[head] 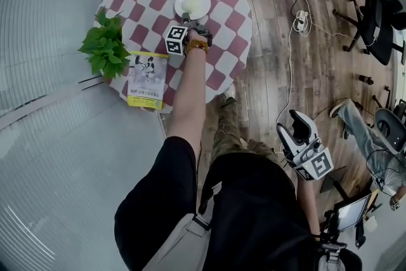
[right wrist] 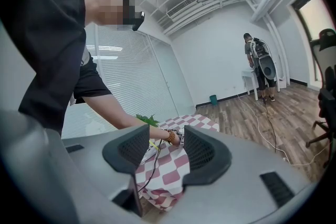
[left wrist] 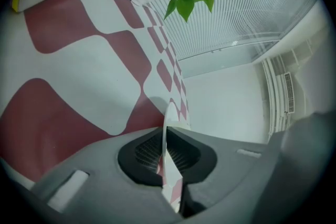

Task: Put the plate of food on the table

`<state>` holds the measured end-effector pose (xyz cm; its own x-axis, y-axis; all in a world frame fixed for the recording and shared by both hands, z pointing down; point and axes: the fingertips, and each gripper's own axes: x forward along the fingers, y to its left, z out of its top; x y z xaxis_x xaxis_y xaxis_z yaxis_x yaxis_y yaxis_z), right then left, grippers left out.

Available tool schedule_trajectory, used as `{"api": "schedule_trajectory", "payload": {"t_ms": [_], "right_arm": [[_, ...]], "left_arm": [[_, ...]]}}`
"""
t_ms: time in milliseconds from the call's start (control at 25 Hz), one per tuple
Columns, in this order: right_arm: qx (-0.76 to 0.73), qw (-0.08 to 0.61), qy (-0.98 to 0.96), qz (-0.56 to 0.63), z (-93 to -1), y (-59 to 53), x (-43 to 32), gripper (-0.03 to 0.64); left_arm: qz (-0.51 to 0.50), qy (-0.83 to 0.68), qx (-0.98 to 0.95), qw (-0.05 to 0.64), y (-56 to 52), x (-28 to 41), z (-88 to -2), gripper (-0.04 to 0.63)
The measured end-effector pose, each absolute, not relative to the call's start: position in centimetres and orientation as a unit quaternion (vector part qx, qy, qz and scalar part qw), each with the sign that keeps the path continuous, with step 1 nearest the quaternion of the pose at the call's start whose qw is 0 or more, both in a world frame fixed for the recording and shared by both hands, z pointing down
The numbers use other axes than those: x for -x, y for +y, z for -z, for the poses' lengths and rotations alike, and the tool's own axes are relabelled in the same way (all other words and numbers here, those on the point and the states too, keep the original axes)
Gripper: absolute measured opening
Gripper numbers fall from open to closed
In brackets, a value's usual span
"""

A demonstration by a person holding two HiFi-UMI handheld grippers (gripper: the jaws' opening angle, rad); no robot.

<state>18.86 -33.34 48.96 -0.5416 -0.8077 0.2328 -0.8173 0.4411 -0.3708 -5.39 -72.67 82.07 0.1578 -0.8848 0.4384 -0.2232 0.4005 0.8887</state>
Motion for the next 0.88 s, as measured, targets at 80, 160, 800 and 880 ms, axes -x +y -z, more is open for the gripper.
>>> {"api": "schedule_trajectory", "payload": {"t_ms": [80, 160, 800, 880], "right_arm": [[-0.478, 0.011, -0.850, -0.222, -48.9, -33.5, -18.7, 0.199], [-0.477, 0.010, -0.850, -0.222, -48.8, -33.6, -18.5, 0.199], [-0.462, 0.008, -0.863, -0.203, -48.0, -33.1, -17.6, 0.199], [-0.463, 0.005, -0.864, -0.199, -47.8, -32.5, -17.8, 0.199]], "left_arm": [[0.269, -0.584, -0.470, 0.606, -72.6, 5.3, -82.4, 0.017], [0.258, -0.578, -0.468, 0.616, -72.4, 5.1, -82.6, 0.017], [0.208, -0.602, -0.453, 0.624, -69.0, 5.2, -83.0, 0.109], [0.218, -0.607, -0.449, 0.618, -68.0, 5.3, -82.7, 0.109]]}}
